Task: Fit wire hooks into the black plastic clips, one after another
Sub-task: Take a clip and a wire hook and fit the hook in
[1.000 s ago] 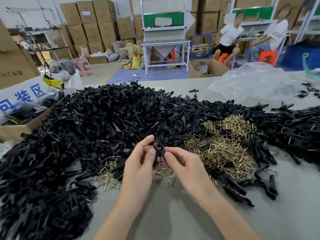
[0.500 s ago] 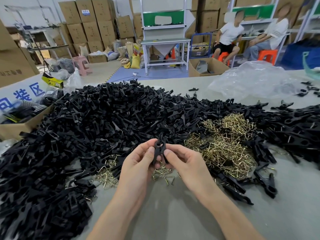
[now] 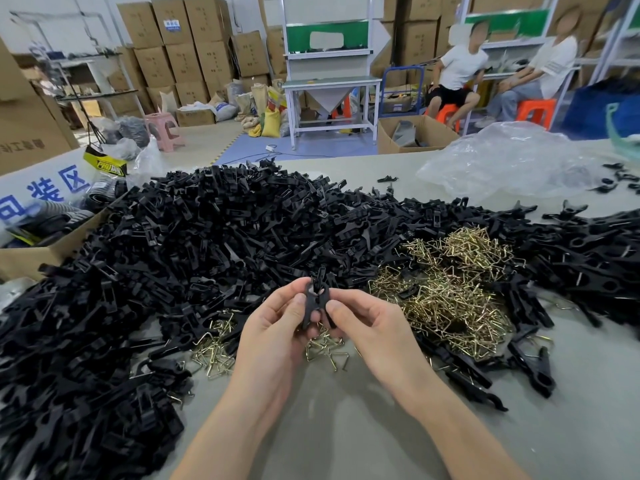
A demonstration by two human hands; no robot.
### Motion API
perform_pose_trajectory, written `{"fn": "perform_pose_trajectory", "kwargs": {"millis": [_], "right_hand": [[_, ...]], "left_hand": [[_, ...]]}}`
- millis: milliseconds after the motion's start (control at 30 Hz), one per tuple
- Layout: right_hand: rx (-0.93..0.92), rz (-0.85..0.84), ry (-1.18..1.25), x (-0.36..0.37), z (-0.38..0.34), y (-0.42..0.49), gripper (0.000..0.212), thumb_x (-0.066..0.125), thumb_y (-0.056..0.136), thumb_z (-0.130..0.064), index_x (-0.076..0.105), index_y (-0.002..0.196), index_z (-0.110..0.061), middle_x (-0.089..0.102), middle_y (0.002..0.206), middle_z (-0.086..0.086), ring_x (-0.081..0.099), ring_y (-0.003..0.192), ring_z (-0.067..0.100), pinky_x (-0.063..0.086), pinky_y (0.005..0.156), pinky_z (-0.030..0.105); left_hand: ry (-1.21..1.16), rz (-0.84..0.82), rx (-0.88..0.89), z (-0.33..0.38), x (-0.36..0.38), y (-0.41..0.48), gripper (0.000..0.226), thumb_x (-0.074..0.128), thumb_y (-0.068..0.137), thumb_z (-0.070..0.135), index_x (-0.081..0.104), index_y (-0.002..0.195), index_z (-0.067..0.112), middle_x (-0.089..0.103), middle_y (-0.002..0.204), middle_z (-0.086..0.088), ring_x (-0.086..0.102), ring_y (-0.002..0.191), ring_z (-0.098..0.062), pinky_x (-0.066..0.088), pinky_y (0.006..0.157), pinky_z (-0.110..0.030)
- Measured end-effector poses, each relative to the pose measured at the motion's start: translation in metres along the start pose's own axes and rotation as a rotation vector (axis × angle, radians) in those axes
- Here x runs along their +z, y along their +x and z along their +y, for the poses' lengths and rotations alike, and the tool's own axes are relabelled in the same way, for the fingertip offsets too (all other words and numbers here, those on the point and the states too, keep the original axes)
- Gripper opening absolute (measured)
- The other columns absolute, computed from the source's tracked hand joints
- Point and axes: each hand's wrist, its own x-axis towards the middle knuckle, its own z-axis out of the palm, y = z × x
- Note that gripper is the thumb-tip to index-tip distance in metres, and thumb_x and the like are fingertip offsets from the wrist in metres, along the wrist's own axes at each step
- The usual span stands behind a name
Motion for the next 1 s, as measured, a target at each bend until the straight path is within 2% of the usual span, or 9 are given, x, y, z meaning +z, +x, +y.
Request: {"fn": "perform_pose_trajectory", "kwargs": {"millis": [333, 533, 667, 700, 767, 833, 900, 1000], "right_hand": [[0.005, -0.007, -0.022, 0.001, 0.000, 0.000, 0.020, 0.064, 0.098, -0.013, 0.075, 0.110, -0.025, 0.079, 0.098, -0.005, 0.073, 0.092, 0.008, 0.054, 0.078, 0.016], [0.017, -0.044, -0.060, -0.003, -0.004, -0.001, 0.017, 0.066, 0.096, -0.014, 0.076, 0.107, -0.024, 0.079, 0.095, -0.007, 0.072, 0.087, 0.003, 0.053, 0.078, 0.015], [0.018, -0.045, -0.037, -0.008, -0.007, 0.000, 0.009, 0.071, 0.091, -0.023, 0.080, 0.093, -0.024, 0.077, 0.084, -0.003, 0.068, 0.074, 0.006, 0.051, 0.071, 0.015], [0.014, -0.052, -0.014, -0.009, -0.008, 0.000, 0.011, 0.072, 0.088, -0.025, 0.079, 0.096, -0.024, 0.077, 0.083, -0.002, 0.068, 0.073, 0.007, 0.052, 0.071, 0.016], [0.023, -0.088, 0.037, -0.011, -0.008, -0.001, 0.029, 0.072, 0.084, -0.029, 0.074, 0.113, -0.026, 0.075, 0.081, -0.002, 0.068, 0.074, 0.009, 0.052, 0.071, 0.017], [0.025, -0.126, 0.049, -0.012, -0.009, 0.000, 0.038, 0.072, 0.083, -0.027, 0.070, 0.121, -0.030, 0.072, 0.079, -0.004, 0.068, 0.074, 0.009, 0.053, 0.072, 0.017], [0.005, -0.148, 0.041, -0.012, -0.009, 0.001, 0.030, 0.072, 0.087, -0.018, 0.073, 0.116, -0.028, 0.071, 0.082, -0.002, 0.067, 0.076, 0.013, 0.057, 0.076, 0.025], [0.009, -0.149, 0.015, -0.012, -0.008, 0.001, 0.026, 0.069, 0.092, -0.007, 0.072, 0.111, -0.024, 0.071, 0.089, 0.001, 0.068, 0.076, 0.016, 0.058, 0.075, 0.028]], "left_hand": [[0.036, -0.006, 0.012, 0.000, 0.002, -0.002, 0.031, 0.052, 0.098, 0.000, 0.079, 0.093, 0.015, 0.072, 0.083, -0.007, 0.062, 0.065, -0.010, 0.053, 0.057, -0.020], [0.059, -0.039, 0.001, 0.004, 0.000, -0.003, 0.029, 0.053, 0.097, 0.000, 0.079, 0.095, 0.012, 0.070, 0.084, -0.010, 0.058, 0.063, -0.012, 0.051, 0.056, -0.019], [0.048, -0.065, -0.055, 0.008, 0.000, -0.006, 0.025, 0.054, 0.095, 0.000, 0.077, 0.097, 0.007, 0.070, 0.083, -0.008, 0.053, 0.057, -0.011, 0.046, 0.051, -0.018], [0.049, -0.074, -0.073, 0.009, 0.000, -0.006, 0.023, 0.055, 0.093, 0.001, 0.077, 0.099, 0.007, 0.070, 0.082, -0.007, 0.053, 0.057, -0.010, 0.046, 0.050, -0.018], [0.057, -0.091, -0.108, 0.012, 0.000, -0.007, 0.023, 0.059, 0.089, 0.004, 0.074, 0.107, 0.006, 0.067, 0.078, -0.005, 0.054, 0.056, -0.009, 0.047, 0.051, -0.017], [0.034, -0.093, -0.141, 0.015, -0.001, -0.006, 0.033, 0.065, 0.081, 0.006, 0.069, 0.114, 0.007, 0.064, 0.076, -0.005, 0.056, 0.055, -0.010, 0.049, 0.051, -0.018], [0.020, -0.083, -0.155, 0.017, -0.001, -0.007, 0.041, 0.066, 0.076, 0.006, 0.064, 0.118, 0.007, 0.064, 0.077, -0.008, 0.056, 0.055, -0.012, 0.049, 0.050, -0.019], [0.032, -0.064, -0.178, 0.019, -0.002, -0.008, 0.034, 0.063, 0.085, 0.001, 0.062, 0.119, 0.005, 0.061, 0.079, -0.012, 0.054, 0.055, -0.014, 0.048, 0.050, -0.019]]}}
